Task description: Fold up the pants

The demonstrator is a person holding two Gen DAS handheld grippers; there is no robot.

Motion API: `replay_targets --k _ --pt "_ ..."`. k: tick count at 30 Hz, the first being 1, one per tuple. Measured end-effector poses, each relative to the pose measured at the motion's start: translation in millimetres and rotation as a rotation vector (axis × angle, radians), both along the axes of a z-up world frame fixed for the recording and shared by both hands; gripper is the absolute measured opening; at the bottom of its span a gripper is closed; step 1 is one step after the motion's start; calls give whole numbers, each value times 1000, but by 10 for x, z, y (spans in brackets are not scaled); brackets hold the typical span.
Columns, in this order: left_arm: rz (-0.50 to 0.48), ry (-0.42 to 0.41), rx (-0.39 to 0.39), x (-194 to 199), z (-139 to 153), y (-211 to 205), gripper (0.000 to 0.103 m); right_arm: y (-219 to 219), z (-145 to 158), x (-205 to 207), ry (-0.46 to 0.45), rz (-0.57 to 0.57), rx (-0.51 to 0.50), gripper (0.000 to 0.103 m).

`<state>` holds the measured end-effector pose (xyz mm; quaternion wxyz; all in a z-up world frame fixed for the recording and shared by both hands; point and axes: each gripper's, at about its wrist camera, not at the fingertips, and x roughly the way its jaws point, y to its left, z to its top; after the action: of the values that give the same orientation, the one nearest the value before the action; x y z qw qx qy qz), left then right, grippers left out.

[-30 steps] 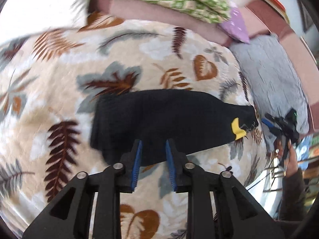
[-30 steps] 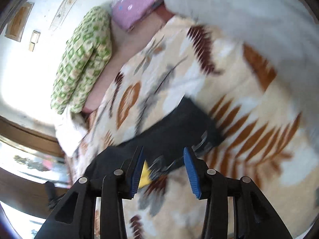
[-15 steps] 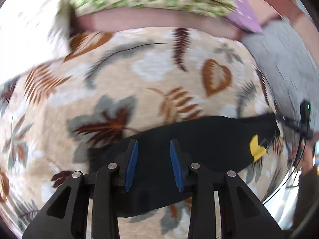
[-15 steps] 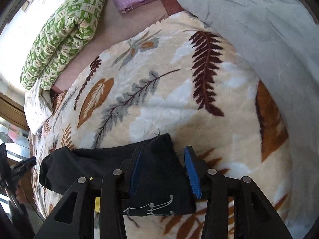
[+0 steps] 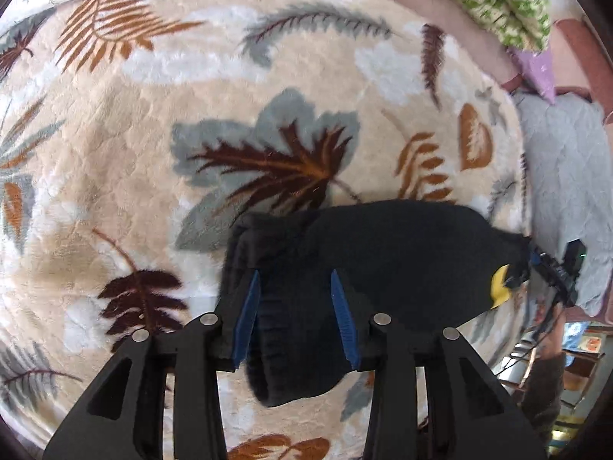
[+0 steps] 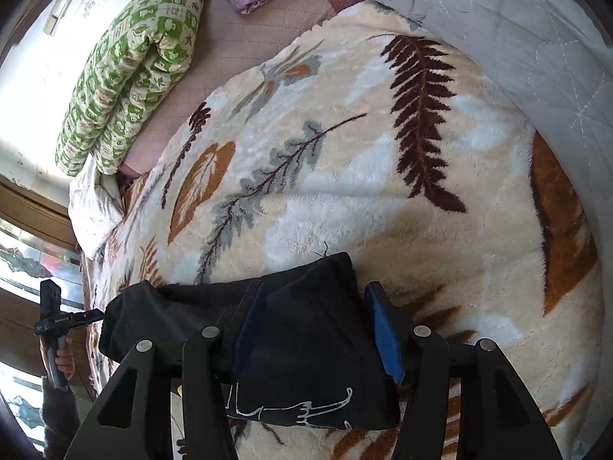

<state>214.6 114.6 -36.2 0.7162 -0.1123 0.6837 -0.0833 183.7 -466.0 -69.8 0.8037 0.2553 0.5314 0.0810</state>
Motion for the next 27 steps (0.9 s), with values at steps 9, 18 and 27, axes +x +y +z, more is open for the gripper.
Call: replay_targets --k 9,18,27 --pt "53 -39 -191 -20 18 115 38 30 23 23 4 25 -18 56" --pt "180 -156 -271 -32 32 41 8 -24 -22 6 11 9 18 44" --pt "332 -224 -213 -111 -12 352 4 -139 313 -114 -117 -118 153 14"
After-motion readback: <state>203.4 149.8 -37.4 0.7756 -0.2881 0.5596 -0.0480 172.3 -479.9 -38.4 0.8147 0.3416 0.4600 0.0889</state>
